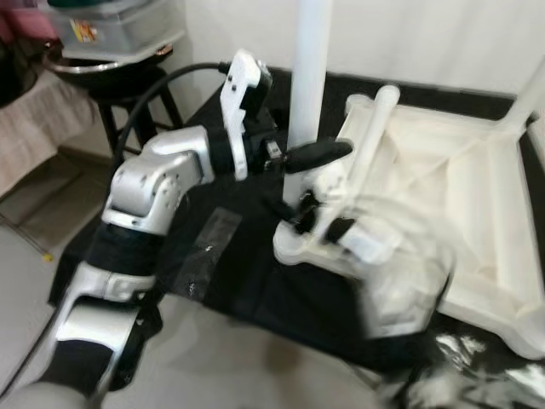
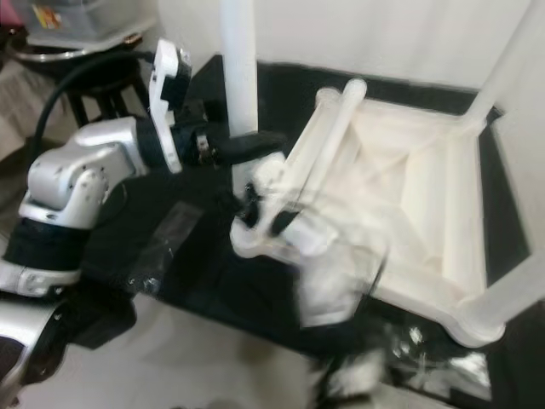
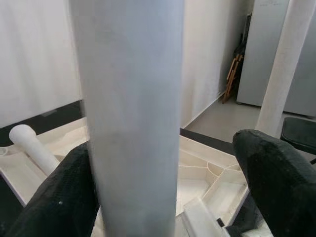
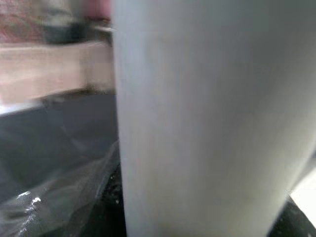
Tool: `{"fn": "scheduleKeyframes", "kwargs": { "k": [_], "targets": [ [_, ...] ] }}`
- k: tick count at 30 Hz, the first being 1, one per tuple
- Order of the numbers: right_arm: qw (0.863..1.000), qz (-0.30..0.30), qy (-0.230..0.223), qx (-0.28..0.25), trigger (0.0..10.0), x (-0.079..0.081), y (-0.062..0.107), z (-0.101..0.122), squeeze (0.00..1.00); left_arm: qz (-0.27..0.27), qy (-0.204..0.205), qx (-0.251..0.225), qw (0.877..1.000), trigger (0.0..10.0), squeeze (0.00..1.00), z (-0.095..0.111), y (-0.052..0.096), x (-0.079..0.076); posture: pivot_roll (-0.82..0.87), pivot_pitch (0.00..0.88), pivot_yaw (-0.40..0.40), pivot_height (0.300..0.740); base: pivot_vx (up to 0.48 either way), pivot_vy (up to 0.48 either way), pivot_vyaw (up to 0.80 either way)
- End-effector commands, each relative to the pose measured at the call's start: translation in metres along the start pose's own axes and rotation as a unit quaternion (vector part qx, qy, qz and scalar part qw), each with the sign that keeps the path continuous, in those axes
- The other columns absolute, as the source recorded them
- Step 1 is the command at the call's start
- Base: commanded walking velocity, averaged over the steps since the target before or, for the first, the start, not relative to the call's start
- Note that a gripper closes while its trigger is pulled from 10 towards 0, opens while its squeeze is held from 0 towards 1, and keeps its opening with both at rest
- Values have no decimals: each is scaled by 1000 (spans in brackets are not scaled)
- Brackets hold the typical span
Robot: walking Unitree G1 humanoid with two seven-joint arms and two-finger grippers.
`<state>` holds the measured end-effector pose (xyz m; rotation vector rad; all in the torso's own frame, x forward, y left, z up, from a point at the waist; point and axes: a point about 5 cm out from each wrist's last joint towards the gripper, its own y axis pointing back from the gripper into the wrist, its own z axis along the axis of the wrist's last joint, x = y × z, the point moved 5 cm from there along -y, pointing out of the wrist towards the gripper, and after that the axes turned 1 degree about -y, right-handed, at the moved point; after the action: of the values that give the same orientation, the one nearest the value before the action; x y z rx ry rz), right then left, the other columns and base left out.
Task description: Building children table
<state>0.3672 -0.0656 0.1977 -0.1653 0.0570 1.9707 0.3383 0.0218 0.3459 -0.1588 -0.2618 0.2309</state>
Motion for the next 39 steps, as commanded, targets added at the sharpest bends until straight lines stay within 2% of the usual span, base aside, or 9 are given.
{"fn": "scheduleKeyframes", "kwargs": {
  "k": [1,12,13,14,19,20,30,31,39],
  "targets": [
    [995,-40,-10,95,0,5,13,-49,0,-14,-2,3,1000,10000,0,0,0,-5,21,154,70,740,0,0,0],
    [997,4,-20,69,0,17,-11,-30,0,-10,-4,3,1000,10000,0,2,-5,-2,28,153,65,740,0,0,0],
    [997,-8,-16,73,1843,16,-9,-27,0,-8,-3,4,1000,1059,0,0,-4,-2,29,154,68,740,0,0,0],
    [997,-20,-13,76,9412,14,-8,-25,0,-9,0,7,1000,0,0,-1,-3,-2,29,154,68,740,0,0,0],
    [997,-21,0,68,10000,13,-7,-15,0,-17,0,12,1000,0,0,-3,-2,-5,29,154,68,740,0,0,0],
    [999,13,-6,45,10000,12,-12,-5,1000,-17,0,11,1000,0,0,-2,-2,-5,33,147,65,740,0,0,0],
    [943,313,108,-28,10000,-3,-3,44,1000,-17,-2,9,1000,0,0,0,-3,-6,36,140,57,740,0,0,0],
    [935,333,125,-18,10000,-5,-2,42,0,-18,-2,9,1000,0,0,-1,-3,-6,39,137,55,740,0,0,0],
    [919,383,96,-13,10000,-11,-16,54,0,-22,-3,10,1000,0,0,-1,-2,-9,51,133,52,740,0,0,0]
  ]
}}
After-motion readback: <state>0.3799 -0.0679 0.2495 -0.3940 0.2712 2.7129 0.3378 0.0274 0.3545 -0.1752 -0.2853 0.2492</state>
